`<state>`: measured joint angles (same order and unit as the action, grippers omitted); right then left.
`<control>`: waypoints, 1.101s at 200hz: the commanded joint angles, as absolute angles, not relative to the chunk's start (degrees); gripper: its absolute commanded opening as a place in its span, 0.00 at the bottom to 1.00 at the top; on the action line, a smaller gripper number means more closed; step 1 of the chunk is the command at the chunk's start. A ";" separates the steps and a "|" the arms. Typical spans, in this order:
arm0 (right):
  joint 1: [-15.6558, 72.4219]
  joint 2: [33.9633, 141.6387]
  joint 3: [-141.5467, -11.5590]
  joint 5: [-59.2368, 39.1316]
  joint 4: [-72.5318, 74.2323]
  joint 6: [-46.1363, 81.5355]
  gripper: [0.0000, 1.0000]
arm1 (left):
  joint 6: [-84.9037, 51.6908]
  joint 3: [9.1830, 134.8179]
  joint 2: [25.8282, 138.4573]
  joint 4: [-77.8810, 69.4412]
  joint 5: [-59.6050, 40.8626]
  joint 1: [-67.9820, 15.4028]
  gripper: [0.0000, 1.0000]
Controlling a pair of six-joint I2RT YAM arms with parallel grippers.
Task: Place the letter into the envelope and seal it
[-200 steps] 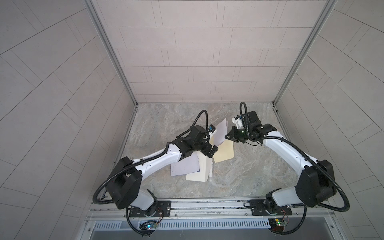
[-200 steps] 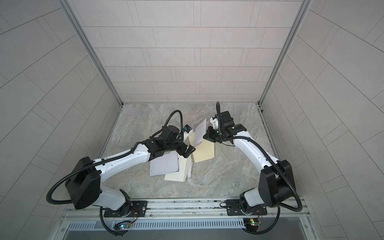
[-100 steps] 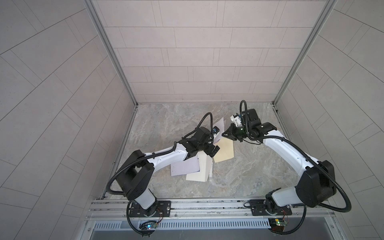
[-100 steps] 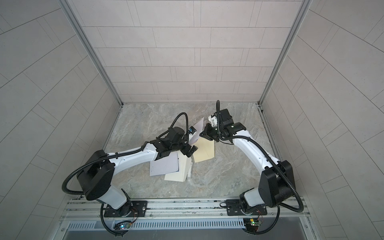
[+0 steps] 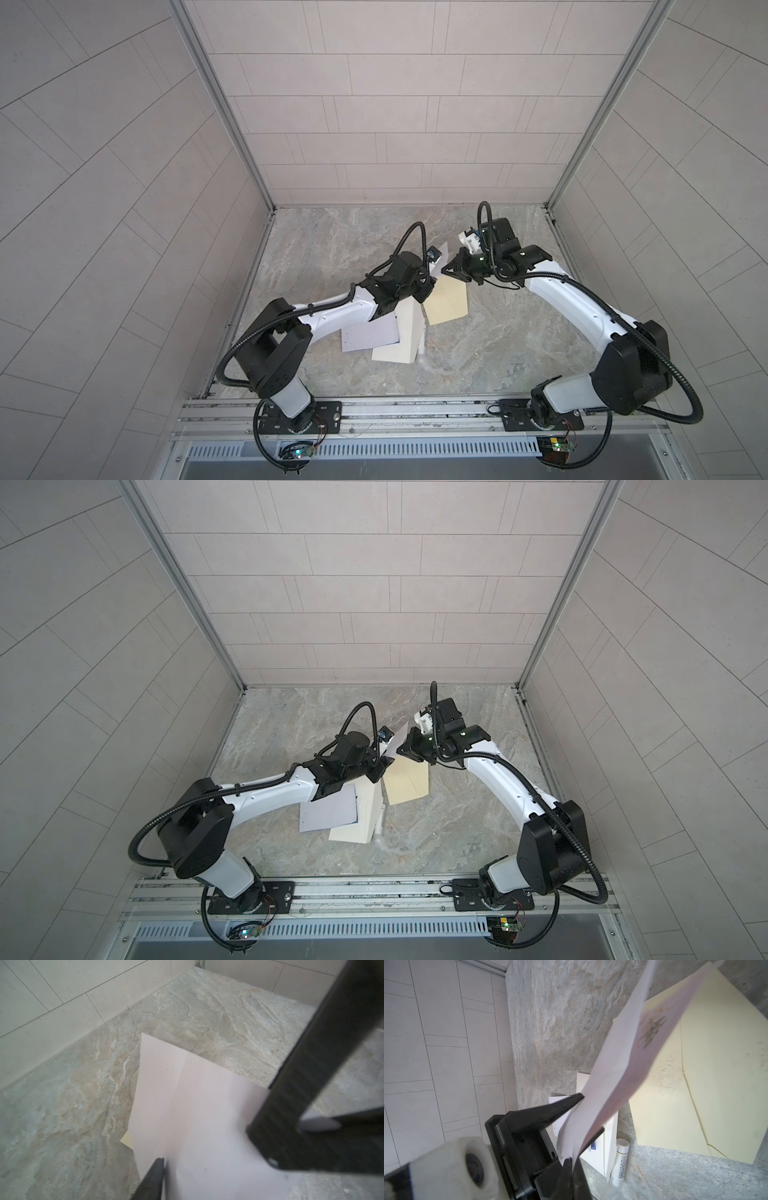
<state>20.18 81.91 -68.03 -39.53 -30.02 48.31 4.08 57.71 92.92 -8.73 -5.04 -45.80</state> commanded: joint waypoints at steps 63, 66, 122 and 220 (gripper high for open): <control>18.92 74.99 -68.33 -17.93 -35.71 44.45 0.61 | -14.15 58.31 89.53 -8.84 -19.25 -39.51 0.00; 18.78 74.71 -67.97 -17.68 -35.43 44.21 0.61 | -15.55 57.94 89.41 -9.59 -20.39 -39.00 0.00; 17.42 72.03 -63.44 -23.75 -30.13 36.48 0.64 | -25.93 60.43 87.50 -12.09 -37.90 -33.83 0.09; 16.08 75.20 -59.51 -30.66 -23.29 36.23 0.63 | -33.08 59.32 88.47 -14.52 -41.37 -30.50 0.06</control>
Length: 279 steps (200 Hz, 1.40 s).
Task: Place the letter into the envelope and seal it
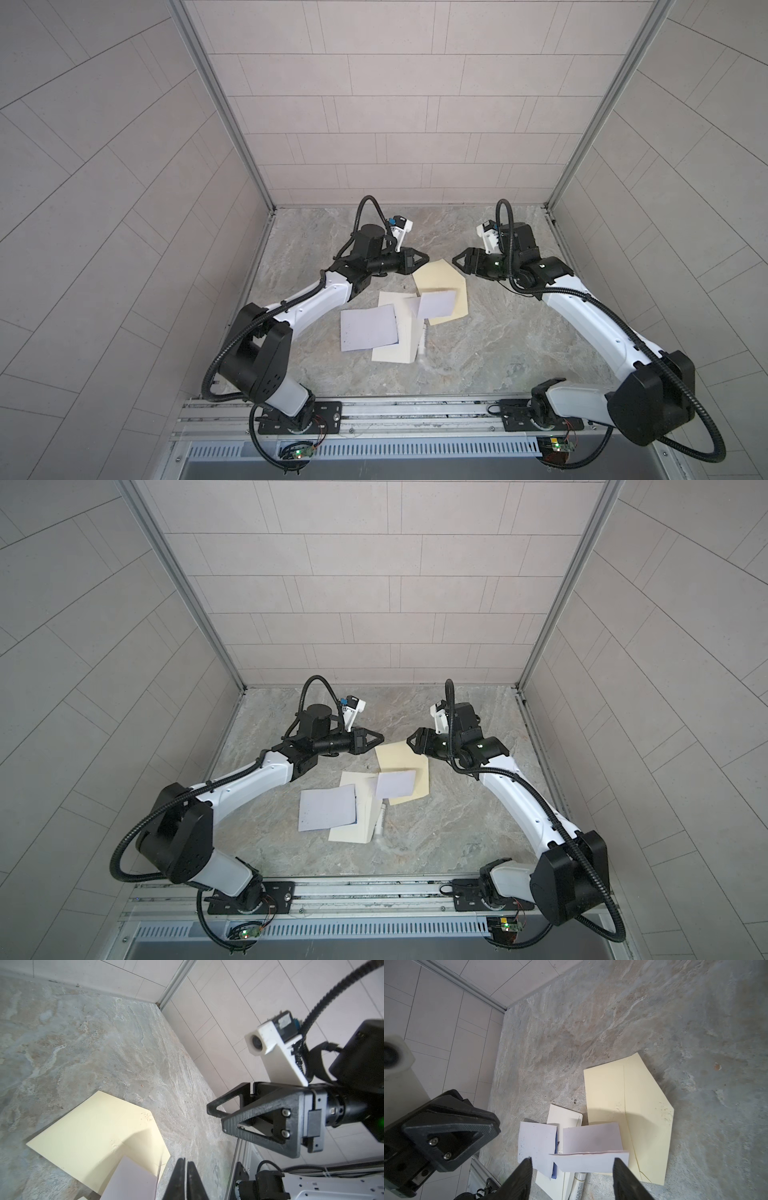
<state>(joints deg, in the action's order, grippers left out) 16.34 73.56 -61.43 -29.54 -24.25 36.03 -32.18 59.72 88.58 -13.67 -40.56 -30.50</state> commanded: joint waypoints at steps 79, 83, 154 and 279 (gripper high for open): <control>18.10 73.07 -47.81 -27.66 -23.83 37.24 0.63 | -9.78 59.82 87.01 13.00 -35.28 -33.25 0.45; 18.10 72.75 -47.22 -27.46 -23.82 37.33 0.63 | -9.01 59.44 86.63 13.57 -34.90 -33.38 0.47; 18.10 76.41 -46.55 -27.89 -22.41 37.54 0.63 | 2.31 57.51 85.79 20.24 -27.18 -40.23 0.76; 18.10 79.29 -47.63 -26.28 -22.78 37.08 0.61 | -4.13 66.00 101.89 10.44 -28.85 -41.14 0.28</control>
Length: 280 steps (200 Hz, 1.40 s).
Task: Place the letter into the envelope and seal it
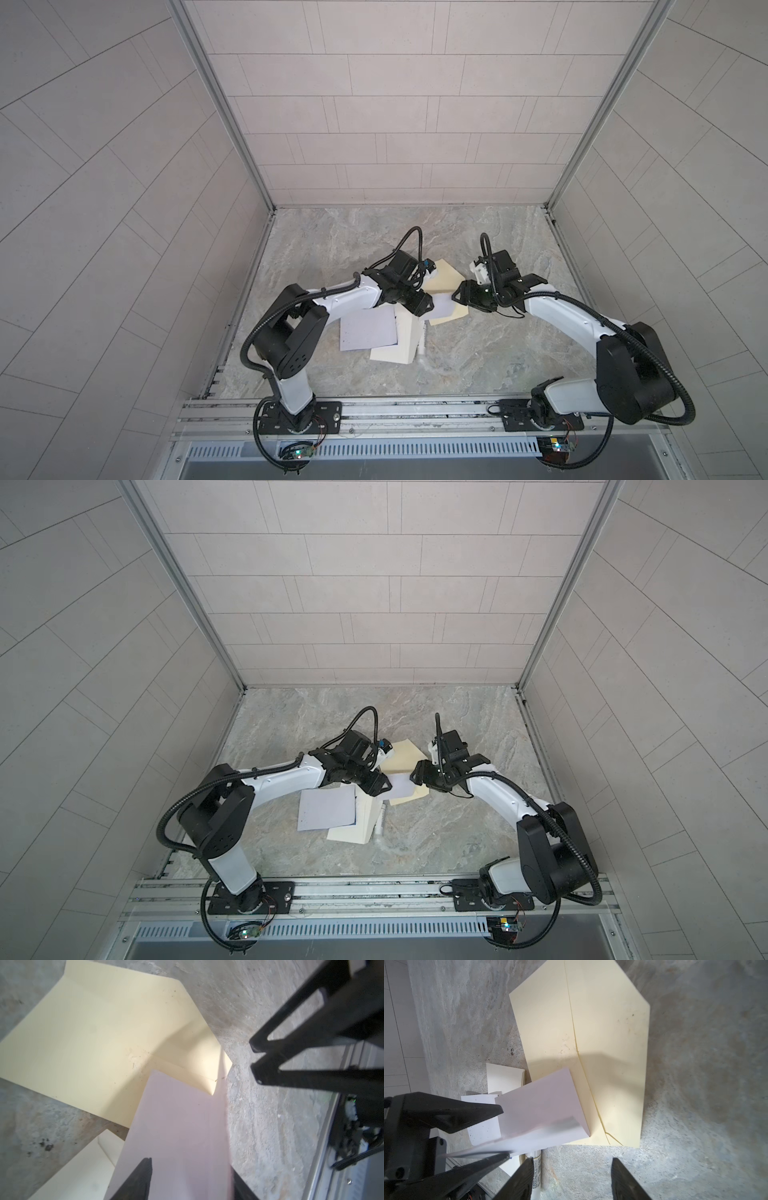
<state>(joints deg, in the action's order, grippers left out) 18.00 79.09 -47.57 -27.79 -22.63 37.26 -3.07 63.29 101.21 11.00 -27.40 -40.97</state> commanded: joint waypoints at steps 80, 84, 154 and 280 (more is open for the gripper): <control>15.51 76.18 -47.15 -34.24 -18.30 34.14 0.63 | -19.29 70.21 99.02 4.59 -38.49 -34.64 0.00; 15.32 75.73 -47.10 -35.20 -17.59 34.17 0.63 | -19.88 70.34 98.74 4.25 -39.30 -34.32 0.00; 14.05 73.82 -46.40 -40.61 -6.63 40.50 0.64 | -32.84 67.16 94.95 -10.10 -43.65 -31.67 0.00; 15.58 76.06 -45.76 -40.02 13.36 53.58 0.64 | -40.69 63.57 94.94 -25.95 -43.31 -31.33 0.00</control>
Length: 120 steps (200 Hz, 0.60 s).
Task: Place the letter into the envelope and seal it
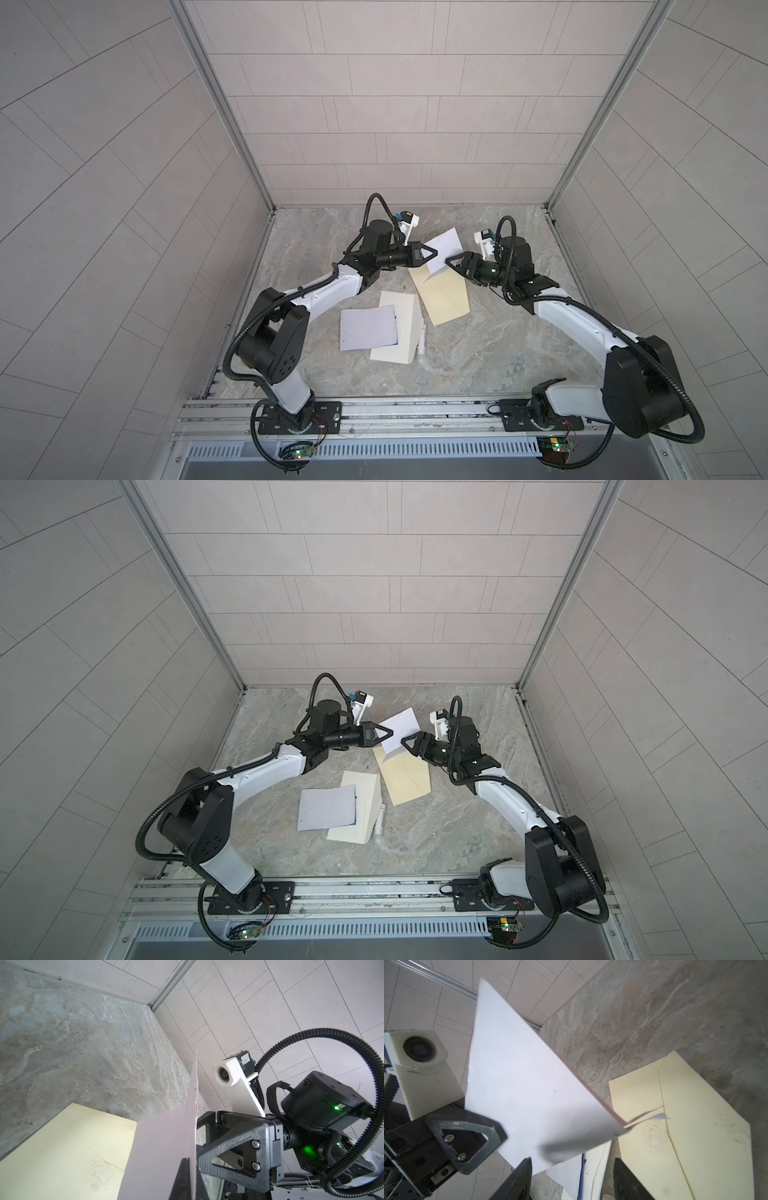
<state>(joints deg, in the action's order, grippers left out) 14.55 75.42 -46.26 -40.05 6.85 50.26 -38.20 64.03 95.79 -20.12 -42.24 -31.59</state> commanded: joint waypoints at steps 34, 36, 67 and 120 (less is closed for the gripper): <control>16.91 76.80 -47.26 -39.43 15.52 53.95 0.64 | -41.23 63.04 95.27 -28.55 -44.34 -31.12 0.00; 16.88 76.79 -47.28 -39.39 15.59 54.03 0.64 | -41.22 63.09 95.27 -28.69 -44.37 -31.12 0.00; 16.88 76.07 -47.12 -37.63 17.45 54.41 0.64 | -43.49 62.51 95.26 -29.69 -45.25 -30.67 0.00; 16.79 75.68 -48.73 -36.00 18.22 53.46 0.63 | -43.34 62.20 95.27 -28.56 -48.35 -29.90 0.00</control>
